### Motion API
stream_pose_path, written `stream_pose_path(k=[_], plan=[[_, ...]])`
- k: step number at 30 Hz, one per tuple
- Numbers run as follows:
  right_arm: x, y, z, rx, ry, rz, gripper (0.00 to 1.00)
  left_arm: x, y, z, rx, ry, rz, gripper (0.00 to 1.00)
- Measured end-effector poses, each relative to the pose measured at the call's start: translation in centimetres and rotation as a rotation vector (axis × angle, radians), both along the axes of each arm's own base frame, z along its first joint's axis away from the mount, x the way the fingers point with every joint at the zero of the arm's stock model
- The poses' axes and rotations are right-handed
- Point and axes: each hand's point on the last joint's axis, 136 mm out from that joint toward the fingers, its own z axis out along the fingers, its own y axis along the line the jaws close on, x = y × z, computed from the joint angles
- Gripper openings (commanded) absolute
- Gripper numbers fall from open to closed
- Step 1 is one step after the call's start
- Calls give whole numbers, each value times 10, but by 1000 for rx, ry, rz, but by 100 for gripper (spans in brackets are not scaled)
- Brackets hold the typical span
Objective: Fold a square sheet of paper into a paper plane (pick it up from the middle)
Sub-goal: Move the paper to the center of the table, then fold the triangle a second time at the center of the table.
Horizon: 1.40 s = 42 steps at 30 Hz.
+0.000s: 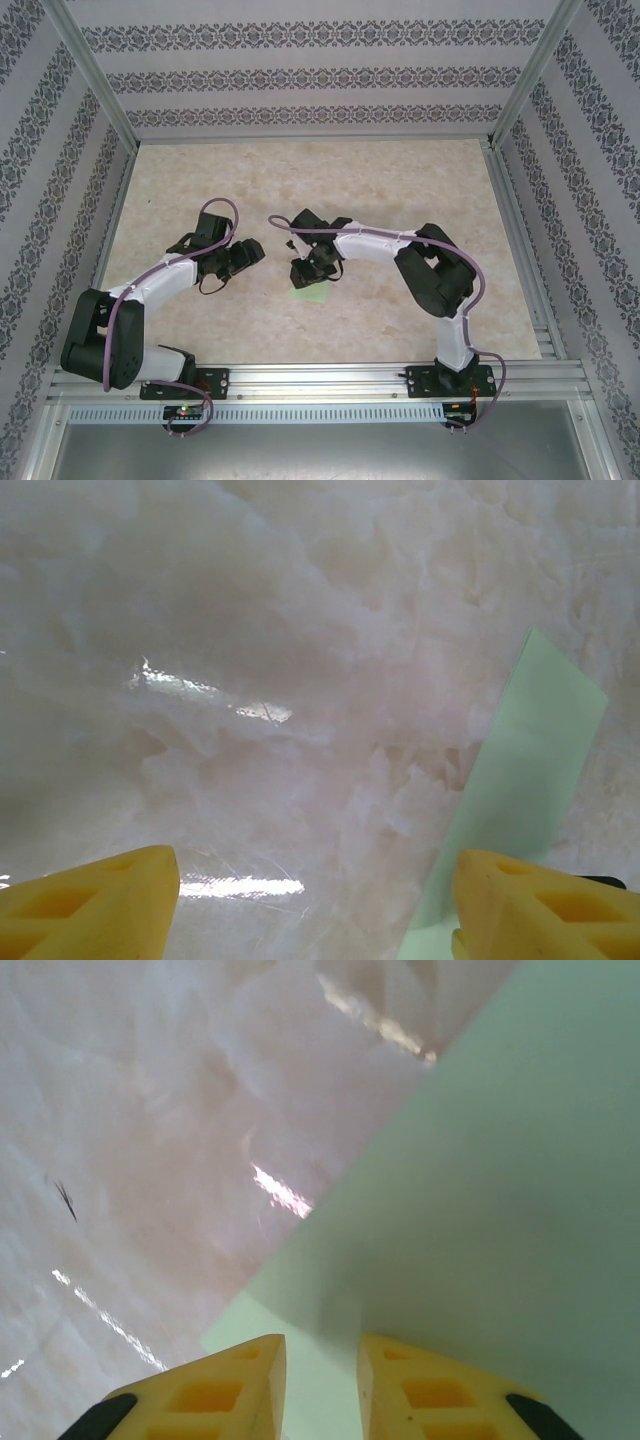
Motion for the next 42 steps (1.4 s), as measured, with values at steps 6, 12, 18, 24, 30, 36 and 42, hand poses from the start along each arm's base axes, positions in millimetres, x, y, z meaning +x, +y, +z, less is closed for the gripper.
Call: stream_pose_path(k=[6, 12, 18, 24, 30, 36, 42], plan=[[34, -19, 32, 5, -116, -210, 41, -7, -19, 2, -40, 8, -54, 77], [55, -41, 32, -25, -146, -379, 40, -23, -47, 2, -72, 31, -133, 78], [66, -50, 19, -36, -121, -453, 40, -40, -74, -6, -78, 65, -201, 78], [69, -47, 3, -22, -81, -462, 40, -53, -93, -18, -76, 107, -246, 78], [70, -51, -7, -15, -57, -490, 39, -57, -104, -25, -68, 135, -261, 78], [71, -53, -8, 34, -28, -523, 38, -57, -114, -26, -68, 142, -278, 78], [72, -54, -8, 79, 1, -546, 38, -60, -123, -25, -76, 149, -301, 78]])
